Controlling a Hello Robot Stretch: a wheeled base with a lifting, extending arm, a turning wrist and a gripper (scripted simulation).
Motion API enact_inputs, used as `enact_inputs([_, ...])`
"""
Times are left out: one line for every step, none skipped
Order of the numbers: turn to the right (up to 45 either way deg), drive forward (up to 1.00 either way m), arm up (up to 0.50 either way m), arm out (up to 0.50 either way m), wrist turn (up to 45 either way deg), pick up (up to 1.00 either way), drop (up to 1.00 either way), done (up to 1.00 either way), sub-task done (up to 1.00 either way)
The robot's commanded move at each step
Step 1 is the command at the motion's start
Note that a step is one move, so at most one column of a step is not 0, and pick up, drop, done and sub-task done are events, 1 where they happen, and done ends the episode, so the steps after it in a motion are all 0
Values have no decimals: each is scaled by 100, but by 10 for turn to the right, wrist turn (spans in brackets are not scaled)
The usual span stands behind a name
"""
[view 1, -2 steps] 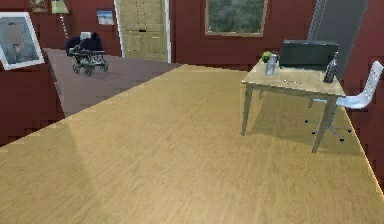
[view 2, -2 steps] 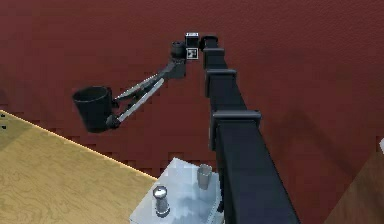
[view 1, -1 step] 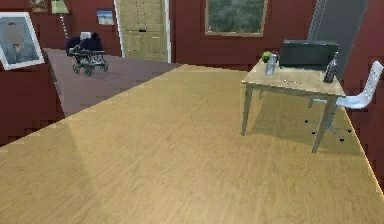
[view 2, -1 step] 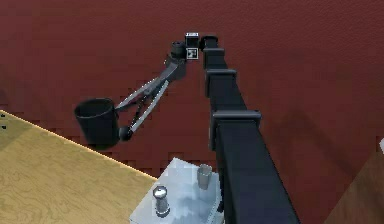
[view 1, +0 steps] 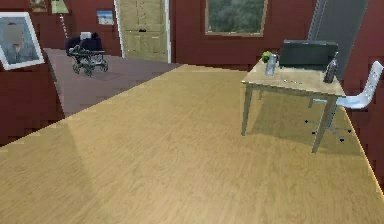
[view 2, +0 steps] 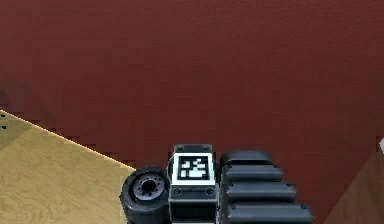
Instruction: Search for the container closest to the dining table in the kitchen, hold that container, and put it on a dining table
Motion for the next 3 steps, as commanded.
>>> enact_inputs([-180,0,0,0,0,0,0,0,0])
enact_inputs([0,30,0,0,0,0,0,0,0])
enact_inputs([180,0,0,0,0,0,0,0,0])
